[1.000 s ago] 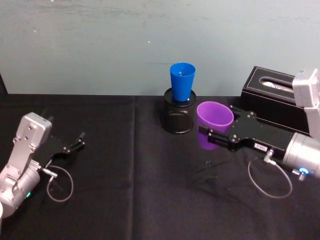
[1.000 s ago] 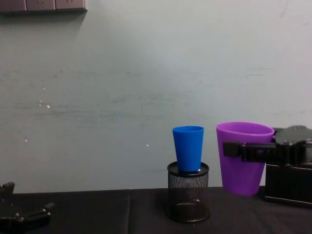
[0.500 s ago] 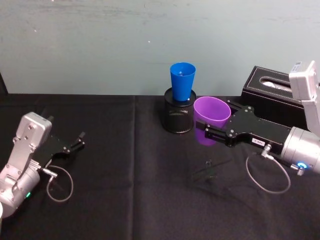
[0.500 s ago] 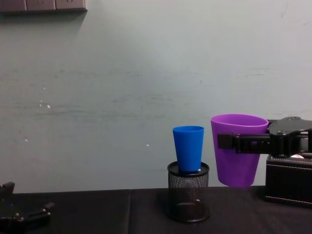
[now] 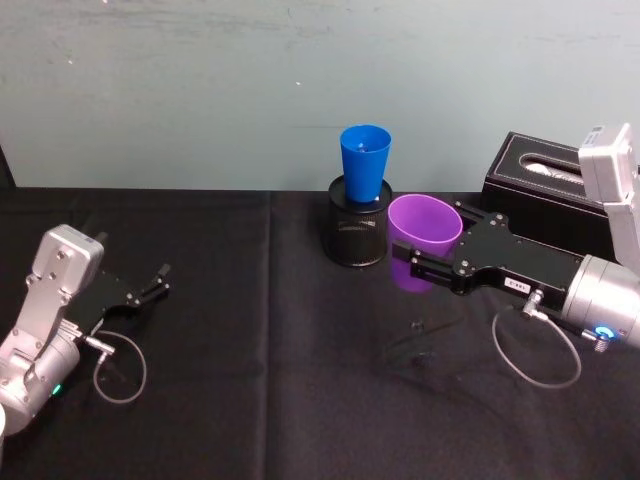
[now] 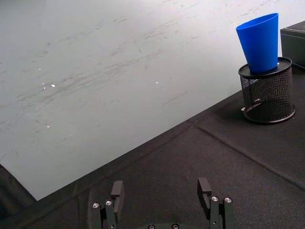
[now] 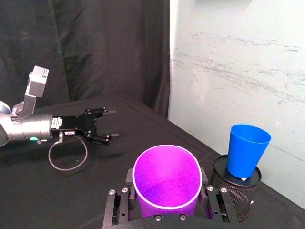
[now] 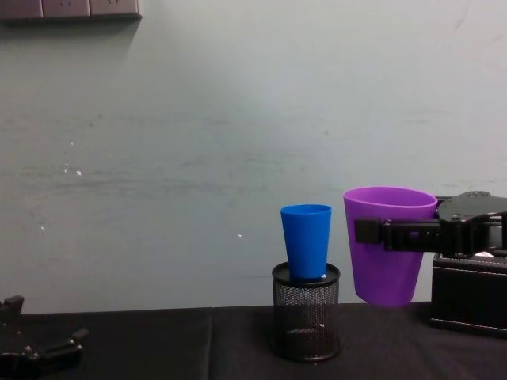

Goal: Pick up one cup with a gripper and tap it against the other cup.

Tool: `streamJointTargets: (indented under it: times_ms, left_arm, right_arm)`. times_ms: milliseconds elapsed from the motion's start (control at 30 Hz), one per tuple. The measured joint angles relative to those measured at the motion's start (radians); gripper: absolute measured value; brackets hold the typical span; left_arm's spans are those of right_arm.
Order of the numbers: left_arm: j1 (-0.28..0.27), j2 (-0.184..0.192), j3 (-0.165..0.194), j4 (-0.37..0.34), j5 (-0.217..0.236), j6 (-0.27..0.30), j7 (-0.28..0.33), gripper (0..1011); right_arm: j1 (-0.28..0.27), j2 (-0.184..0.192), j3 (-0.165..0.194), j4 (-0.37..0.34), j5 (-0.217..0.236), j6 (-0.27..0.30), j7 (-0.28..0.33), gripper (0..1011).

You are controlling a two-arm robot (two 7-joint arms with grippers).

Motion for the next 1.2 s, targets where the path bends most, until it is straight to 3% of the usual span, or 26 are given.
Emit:
streamJointTargets:
  times_ms: [1200]
  left_arm:
    - [0.0, 0.0, 0.0, 0.0, 0.0, 0.0, 0.0, 1011]
  right_arm:
    - [-0.001, -0.001, 0.001, 0.002, -0.001, -0.002, 0.002, 728]
